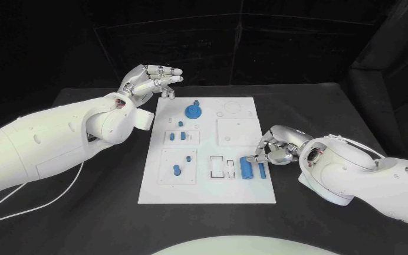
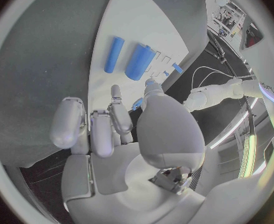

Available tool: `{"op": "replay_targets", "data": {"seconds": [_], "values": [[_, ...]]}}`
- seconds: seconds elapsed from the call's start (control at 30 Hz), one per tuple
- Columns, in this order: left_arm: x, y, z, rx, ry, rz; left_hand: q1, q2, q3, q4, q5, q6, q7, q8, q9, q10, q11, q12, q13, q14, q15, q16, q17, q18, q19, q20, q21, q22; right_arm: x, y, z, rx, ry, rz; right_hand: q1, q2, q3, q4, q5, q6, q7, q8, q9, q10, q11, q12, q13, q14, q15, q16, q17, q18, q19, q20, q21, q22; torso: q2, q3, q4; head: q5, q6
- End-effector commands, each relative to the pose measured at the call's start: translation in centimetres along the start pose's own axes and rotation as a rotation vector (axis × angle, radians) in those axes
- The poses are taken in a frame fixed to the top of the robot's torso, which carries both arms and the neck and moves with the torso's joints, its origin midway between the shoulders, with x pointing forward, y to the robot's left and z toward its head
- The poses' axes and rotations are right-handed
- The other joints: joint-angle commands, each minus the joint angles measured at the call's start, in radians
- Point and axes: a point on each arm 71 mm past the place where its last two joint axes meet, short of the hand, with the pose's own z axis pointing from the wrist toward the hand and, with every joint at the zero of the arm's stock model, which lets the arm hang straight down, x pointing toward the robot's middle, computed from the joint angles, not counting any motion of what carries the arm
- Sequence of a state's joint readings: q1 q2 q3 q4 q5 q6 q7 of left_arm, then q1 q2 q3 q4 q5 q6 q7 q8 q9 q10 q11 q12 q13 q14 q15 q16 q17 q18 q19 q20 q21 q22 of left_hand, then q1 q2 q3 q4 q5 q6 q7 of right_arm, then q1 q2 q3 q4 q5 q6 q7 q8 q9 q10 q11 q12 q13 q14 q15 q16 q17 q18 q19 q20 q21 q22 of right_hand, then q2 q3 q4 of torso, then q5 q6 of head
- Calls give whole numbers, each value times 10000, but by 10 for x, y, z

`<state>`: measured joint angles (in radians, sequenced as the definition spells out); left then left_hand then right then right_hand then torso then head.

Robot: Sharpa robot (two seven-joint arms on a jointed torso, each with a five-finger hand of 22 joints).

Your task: Assemble the parts on the task board

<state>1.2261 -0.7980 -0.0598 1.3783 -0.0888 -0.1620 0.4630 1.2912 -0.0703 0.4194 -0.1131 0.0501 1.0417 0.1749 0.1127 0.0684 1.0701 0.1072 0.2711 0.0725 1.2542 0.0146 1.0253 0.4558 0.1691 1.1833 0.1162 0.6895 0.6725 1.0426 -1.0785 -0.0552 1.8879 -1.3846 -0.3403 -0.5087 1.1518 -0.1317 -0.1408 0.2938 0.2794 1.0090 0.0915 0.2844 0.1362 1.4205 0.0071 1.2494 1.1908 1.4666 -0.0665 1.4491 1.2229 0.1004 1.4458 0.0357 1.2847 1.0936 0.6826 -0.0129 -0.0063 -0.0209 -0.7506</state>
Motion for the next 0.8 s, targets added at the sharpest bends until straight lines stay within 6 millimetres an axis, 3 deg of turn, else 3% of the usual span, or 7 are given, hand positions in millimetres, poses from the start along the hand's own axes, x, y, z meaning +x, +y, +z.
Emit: {"op": "replay_targets", "data": {"seconds": [0.03, 0.23, 0.47, 0.73, 0.8], "values": [[1, -1, 0, 40, 90, -71, -41, 32, -59, 3, -12, -24, 42, 69, 4, -82, -8, 49, -3, -68, 34, 14, -10, 133, -27, 10, -32, -17, 7, 0, 0, 343, 375, -522, -33, 67, -100, -7, -69, 21, -44, 120, 43, -24, -20, 76, 54, 486, -20, 70, 44, -72, 21, 5, 44, 32, 12, 1, -23, 37, -1], [0, -1, 0, 35, 83, -65, -44, 44, -81, 8, -13, -14, 33, 84, 8, -75, -14, 71, 1, -71, 33, 18, -18, 133, -25, 12, -39, -22, 14, 6, 2, 171, 537, -667, 8, 112, -130, -11, -60, 98, -80, 243, 116, -26, -49, 87, 105, 495, -40, 91, 109, -80, 31, -7, 77, 82, 16, -2, -38, 57, -27], [0, -1, 0, 30, 82, -64, -44, 44, -81, 8, -13, -14, 33, 84, 8, -75, -14, 71, 1, -71, 33, 18, -18, 133, -25, 12, -39, -22, 29, 10, 3, 64, 916, -760, 33, 130, -148, -13, -53, 140, -103, 318, 166, -24, -68, 95, 139, 502, -54, 104, 151, -86, 39, -17, 100, 119, 14, -4, -2, 31, -54], [-1, -1, -1, 20, 79, -63, -44, 44, -81, 8, -13, -14, 33, 84, 8, -75, -14, 71, 1, -71, 33, 18, -18, 133, -25, 12, -39, -22, 41, 15, 7, 44, 1207, -886, 231, 256, -128, -43, 49, 139, -133, 453, 275, -29, -95, 88, 197, 501, -77, 107, 169, -89, 36, -37, 113, 133, 14, -6, -3, 26, -47], [-1, -1, -1, 21, 80, -63, -44, 44, -81, 8, -13, -14, 33, 84, 8, -75, -14, 71, 1, -71, 33, 18, -18, 133, -25, 12, -39, -22, 43, 16, 8, 23, 1189, -909, 408, 357, -102, -70, 242, 129, -146, 528, 342, -30, -108, 80, 229, 505, -87, 113, 196, -89, 34, -48, 118, 138, 10, -11, -5, 25, -54]]}}
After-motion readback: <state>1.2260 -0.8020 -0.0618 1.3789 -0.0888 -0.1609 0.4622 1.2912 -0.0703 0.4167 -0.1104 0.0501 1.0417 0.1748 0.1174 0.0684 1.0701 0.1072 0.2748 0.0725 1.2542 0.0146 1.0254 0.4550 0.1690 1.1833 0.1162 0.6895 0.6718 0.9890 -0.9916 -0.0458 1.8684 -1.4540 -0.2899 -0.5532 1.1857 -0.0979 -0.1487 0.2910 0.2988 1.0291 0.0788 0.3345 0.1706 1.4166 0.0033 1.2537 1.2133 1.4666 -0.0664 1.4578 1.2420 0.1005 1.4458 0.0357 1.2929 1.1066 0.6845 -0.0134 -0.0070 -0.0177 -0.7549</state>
